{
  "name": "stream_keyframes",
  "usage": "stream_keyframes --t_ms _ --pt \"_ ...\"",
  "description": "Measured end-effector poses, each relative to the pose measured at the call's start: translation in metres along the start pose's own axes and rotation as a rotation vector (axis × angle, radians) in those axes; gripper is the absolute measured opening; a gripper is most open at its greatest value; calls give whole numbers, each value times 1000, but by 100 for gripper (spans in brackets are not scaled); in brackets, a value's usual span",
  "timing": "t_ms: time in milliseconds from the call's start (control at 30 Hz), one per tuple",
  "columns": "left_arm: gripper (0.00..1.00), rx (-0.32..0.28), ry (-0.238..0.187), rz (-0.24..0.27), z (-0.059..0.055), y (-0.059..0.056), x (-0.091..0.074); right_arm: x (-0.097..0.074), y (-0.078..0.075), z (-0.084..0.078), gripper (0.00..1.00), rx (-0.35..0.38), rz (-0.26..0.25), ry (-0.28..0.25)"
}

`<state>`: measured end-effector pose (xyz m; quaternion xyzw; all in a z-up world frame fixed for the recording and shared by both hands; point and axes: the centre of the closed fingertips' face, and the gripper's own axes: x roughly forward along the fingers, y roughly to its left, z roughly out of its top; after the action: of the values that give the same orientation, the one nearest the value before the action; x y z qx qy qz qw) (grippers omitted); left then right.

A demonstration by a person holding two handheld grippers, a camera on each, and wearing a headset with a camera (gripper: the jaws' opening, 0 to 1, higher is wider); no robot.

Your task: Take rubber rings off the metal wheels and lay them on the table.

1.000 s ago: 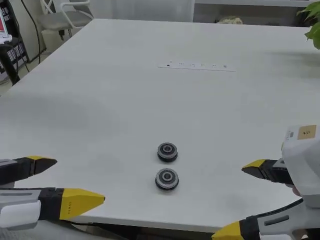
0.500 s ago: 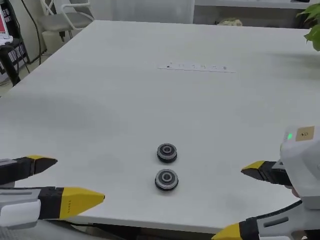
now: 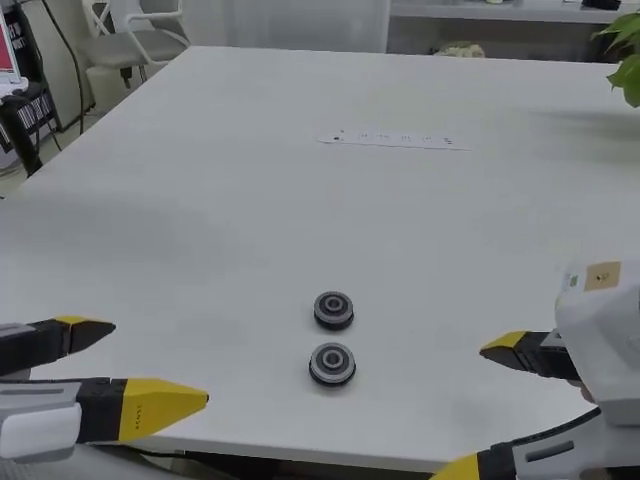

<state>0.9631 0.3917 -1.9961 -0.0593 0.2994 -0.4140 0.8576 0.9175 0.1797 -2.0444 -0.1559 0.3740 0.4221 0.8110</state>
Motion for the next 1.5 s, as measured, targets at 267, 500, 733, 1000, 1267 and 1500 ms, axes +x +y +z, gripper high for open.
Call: stream_keyframes --t_ms 267,500,733,1000,1267,1500 --pt "95 -2 0 -3 -1 0 0 -1 0 0 82 -1 -5 -1" --pt "93 -10 0 -12 -2 -3 0 -3 0 -1 81 -10 -14 4" --pt "90 -17 -12 -17 -2 -9 -1 -5 1 -3 81 -8 -10 -1" --pt "90 21 -3 2 -3 -15 -1 -13 -5 -2 78 17 -25 -23" --pt "79 190 -196 82 53 -13 -19 -25 -23 20 74 82 -65 -124" --pt "78 268 -233 26 79 -28 -26 -40 -46 68 73 61 -109 -234"
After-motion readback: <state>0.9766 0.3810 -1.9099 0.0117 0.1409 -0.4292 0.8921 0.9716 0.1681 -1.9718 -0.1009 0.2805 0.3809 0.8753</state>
